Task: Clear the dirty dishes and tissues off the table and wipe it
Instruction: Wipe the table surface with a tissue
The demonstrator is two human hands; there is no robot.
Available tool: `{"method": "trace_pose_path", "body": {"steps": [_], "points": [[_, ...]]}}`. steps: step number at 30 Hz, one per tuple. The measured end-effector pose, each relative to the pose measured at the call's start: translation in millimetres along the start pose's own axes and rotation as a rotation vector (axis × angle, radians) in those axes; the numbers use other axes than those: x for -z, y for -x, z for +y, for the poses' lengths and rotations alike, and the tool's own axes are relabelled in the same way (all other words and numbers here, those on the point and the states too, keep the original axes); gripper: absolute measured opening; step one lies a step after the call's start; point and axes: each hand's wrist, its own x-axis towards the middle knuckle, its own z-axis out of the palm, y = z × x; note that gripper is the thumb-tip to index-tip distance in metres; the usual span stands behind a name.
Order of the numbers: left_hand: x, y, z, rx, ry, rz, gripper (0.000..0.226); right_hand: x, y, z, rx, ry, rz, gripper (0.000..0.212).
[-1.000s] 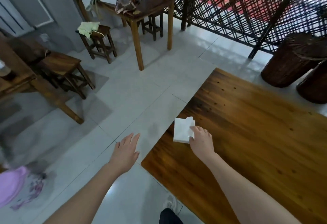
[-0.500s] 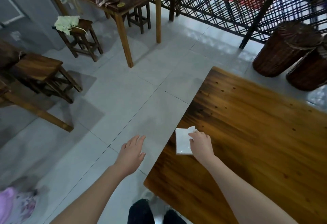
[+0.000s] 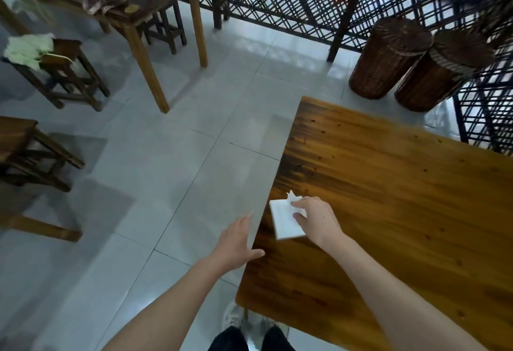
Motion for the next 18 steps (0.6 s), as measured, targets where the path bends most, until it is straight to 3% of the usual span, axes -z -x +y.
{"method": "trace_pose_path", "body": {"steps": [18], "points": [[-27, -48, 31, -0.213, 0.032, 0.058, 0.126, 12, 17, 0, -0.153, -0.214, 0.029, 0.033]]}}
